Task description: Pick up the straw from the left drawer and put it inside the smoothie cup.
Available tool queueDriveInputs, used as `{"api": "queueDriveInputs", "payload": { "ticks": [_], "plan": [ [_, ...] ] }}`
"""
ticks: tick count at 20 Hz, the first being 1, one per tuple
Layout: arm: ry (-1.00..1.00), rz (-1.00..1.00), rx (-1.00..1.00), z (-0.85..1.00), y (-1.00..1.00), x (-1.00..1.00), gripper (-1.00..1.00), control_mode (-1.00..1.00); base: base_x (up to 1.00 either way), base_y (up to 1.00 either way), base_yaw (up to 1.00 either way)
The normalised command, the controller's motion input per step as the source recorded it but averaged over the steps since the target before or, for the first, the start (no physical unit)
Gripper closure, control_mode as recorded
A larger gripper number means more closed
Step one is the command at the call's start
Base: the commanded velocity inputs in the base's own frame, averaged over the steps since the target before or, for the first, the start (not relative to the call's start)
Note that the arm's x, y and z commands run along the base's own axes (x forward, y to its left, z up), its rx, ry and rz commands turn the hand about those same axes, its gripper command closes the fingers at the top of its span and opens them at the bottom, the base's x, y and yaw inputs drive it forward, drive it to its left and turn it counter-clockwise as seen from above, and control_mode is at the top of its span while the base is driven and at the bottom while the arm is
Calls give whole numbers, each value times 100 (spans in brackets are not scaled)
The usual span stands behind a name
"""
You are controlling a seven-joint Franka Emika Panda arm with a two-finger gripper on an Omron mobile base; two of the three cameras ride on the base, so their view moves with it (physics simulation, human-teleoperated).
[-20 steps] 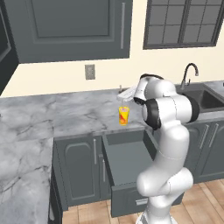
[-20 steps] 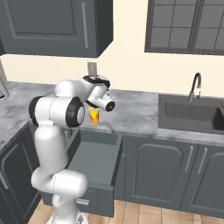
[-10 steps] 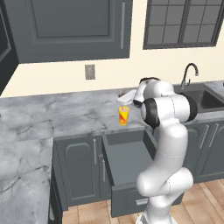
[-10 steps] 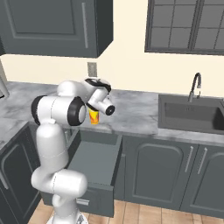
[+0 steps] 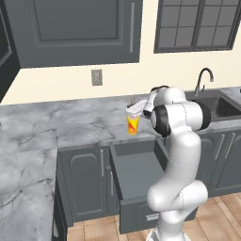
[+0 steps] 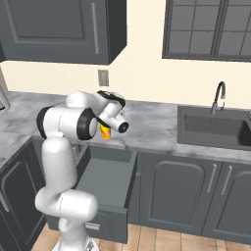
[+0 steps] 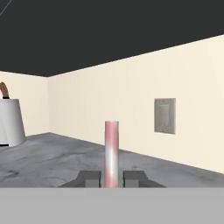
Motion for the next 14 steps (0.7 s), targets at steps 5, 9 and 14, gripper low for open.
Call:
{"api": "queueDriveInputs", "payload": {
  "ticks": [5,9,14],
  "plan": [
    [0,0,0,-7,-1,0,-100,-100,0,0,0],
    [0,0,0,0,-15,0,-100,-100,0,0,0],
    [0,0,0,0,-30,-7,-100,-100,0,0,0]
  ]
}}
